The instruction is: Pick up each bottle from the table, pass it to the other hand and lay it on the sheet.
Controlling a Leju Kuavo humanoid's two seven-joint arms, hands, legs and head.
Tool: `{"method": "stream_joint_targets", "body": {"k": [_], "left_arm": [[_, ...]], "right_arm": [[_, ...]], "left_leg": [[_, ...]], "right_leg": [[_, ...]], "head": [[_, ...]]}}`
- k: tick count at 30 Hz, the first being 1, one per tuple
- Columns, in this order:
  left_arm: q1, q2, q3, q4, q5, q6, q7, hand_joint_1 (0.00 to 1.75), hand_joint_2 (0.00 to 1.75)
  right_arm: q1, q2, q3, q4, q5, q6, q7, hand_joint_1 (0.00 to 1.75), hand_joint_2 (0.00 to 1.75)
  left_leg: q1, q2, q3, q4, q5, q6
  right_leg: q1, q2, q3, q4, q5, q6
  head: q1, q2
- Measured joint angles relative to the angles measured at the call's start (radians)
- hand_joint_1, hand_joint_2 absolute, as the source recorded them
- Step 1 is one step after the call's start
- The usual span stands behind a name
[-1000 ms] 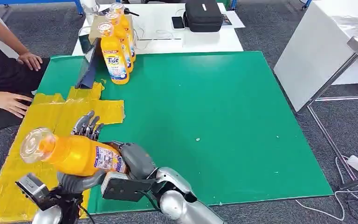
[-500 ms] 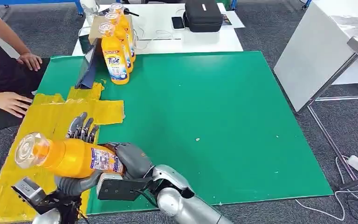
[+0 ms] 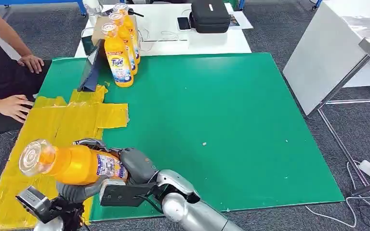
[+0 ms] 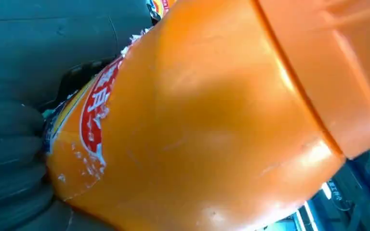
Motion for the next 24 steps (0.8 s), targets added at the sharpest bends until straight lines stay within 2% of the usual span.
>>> {"method": "stream_joint_targets", "body": {"k": [5, 8, 10, 13, 14, 15, 19, 24], "left_arm": [[-0.001, 0.000, 0.000, 0.000, 0.000, -0.001, -0.007, 1.75, 1.75], [-0.001, 0.000, 0.000, 0.000, 0.002, -0.002, -0.009, 1.75, 1.75], [-0.001, 0.000, 0.000, 0.000, 0.003, -0.003, -0.010, 1.75, 1.75], [-0.001, 0.000, 0.000, 0.000, -0.011, 0.011, -0.017, 1.75, 1.75], [-0.001, 0.000, -0.002, 0.000, -0.030, 0.030, -0.021, 1.75, 1.75], [-0.003, 0.000, -0.004, -0.003, -0.075, 0.067, -0.027, 1.75, 1.75], [-0.033, 0.000, -0.021, -0.010, -0.241, 0.205, -0.011, 1.75, 1.75], [-0.118, 0.014, -0.019, -0.005, -0.555, 0.486, 0.072, 1.75, 1.75]], "right_arm": [[0.000, 0.000, 0.000, 0.006, 0.000, -0.007, -0.001, 1.61, 1.75], [0.000, 0.000, 0.000, 0.011, 0.000, -0.011, -0.001, 1.64, 1.75], [0.000, 0.000, 0.000, 0.014, 0.000, -0.011, -0.001, 1.75, 1.75], [0.000, 0.000, 0.000, 0.018, 0.003, -0.020, -0.002, 1.73, 1.75], [0.001, 0.000, -0.001, 0.019, 0.005, -0.023, -0.002, 0.73, 1.75], [0.001, 0.000, -0.002, 0.021, 0.007, -0.032, -0.002, 0.00, 1.75], [0.001, -0.005, -0.022, 0.023, 0.019, -0.070, 0.023, 0.00, 1.75], [-0.018, -0.057, -0.094, 0.003, 0.041, -0.078, 0.073, 0.00, 1.75]], "left_leg": [[0.000, 0.000, 0.000, 0.000, 0.000, 0.000], [0.000, 0.000, 0.000, 0.000, 0.000, 0.000], [0.000, 0.000, 0.000, 0.000, 0.000, 0.000], [0.000, 0.000, 0.000, 0.000, 0.000, 0.000], [0.000, 0.000, 0.000, 0.000, 0.000, 0.000], [0.000, 0.000, 0.000, 0.000, 0.000, 0.000], [0.000, 0.000, 0.000, 0.000, 0.000, 0.000], [0.000, -0.001, 0.000, 0.000, 0.002, 0.000]], "right_leg": [[0.000, 0.000, 0.000, 0.000, 0.000, 0.000], [0.000, 0.000, 0.000, 0.000, 0.000, 0.000], [0.000, 0.000, 0.000, 0.000, 0.000, 0.000], [0.000, 0.000, 0.000, 0.000, 0.000, 0.000], [0.000, 0.000, 0.000, 0.000, 0.000, 0.000], [0.000, 0.000, -0.001, 0.000, 0.000, 0.000], [0.000, 0.000, -0.001, 0.000, 0.000, 0.000], [0.000, -0.001, 0.000, 0.000, 0.001, 0.000]], "head": [[0.000, 0.000], [0.000, 0.000], [0.000, 0.000], [0.000, 0.000], [0.000, 0.000], [0.000, 0.000], [0.000, 0.000], [0.000, 0.000]]}}
